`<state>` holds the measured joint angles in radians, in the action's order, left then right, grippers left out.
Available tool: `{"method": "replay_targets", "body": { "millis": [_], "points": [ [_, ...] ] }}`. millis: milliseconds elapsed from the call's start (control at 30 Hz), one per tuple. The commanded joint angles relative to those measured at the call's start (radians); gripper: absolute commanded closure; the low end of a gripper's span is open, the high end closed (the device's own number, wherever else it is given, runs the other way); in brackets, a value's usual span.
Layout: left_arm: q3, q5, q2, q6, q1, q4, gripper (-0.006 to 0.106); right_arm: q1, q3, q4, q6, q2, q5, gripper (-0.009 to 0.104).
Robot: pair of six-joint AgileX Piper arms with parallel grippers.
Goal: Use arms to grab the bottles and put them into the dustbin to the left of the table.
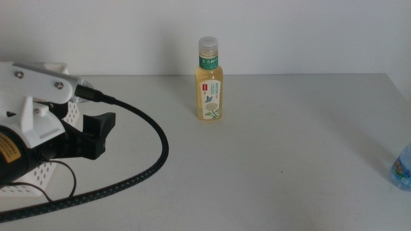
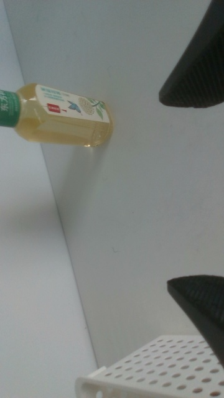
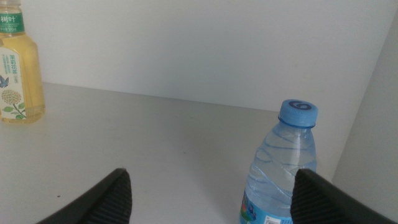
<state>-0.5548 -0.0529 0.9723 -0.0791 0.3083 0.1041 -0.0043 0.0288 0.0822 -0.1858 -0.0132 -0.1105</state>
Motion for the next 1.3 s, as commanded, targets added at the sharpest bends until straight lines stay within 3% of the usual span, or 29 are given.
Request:
{"method": "replay_targets", "body": {
  "millis": [0, 533, 767, 967, 1267],
  "points": [
    [0.006, 0.129, -0.007, -0.017, 0.004, -0.013, 0.01, -0.005, -0.01, -0.005, -0.012, -0.021, 0.075, 0.03],
    [0.016, 0.194, 0.1, -0.032, 0.014, 0.006, 0.01, -0.005, -0.01, -0.005, -0.012, -0.021, 0.075, 0.03],
    [0.016, 0.473, 0.229, -0.026, 0.075, -0.005, 0.01, -0.005, -0.01, -0.005, -0.012, -0.021, 0.075, 0.03],
    [-0.017, 0.614, 0.394, 0.012, 0.138, -0.104, 0.01, -0.005, -0.01, -0.005, -0.012, -0.021, 0.075, 0.03],
    [-0.224, 0.617, 0.619, 0.194, 0.241, -0.349, 0.01, -0.005, -0.01, -0.005, -0.012, -0.021, 0.075, 0.03]
  ]
}}
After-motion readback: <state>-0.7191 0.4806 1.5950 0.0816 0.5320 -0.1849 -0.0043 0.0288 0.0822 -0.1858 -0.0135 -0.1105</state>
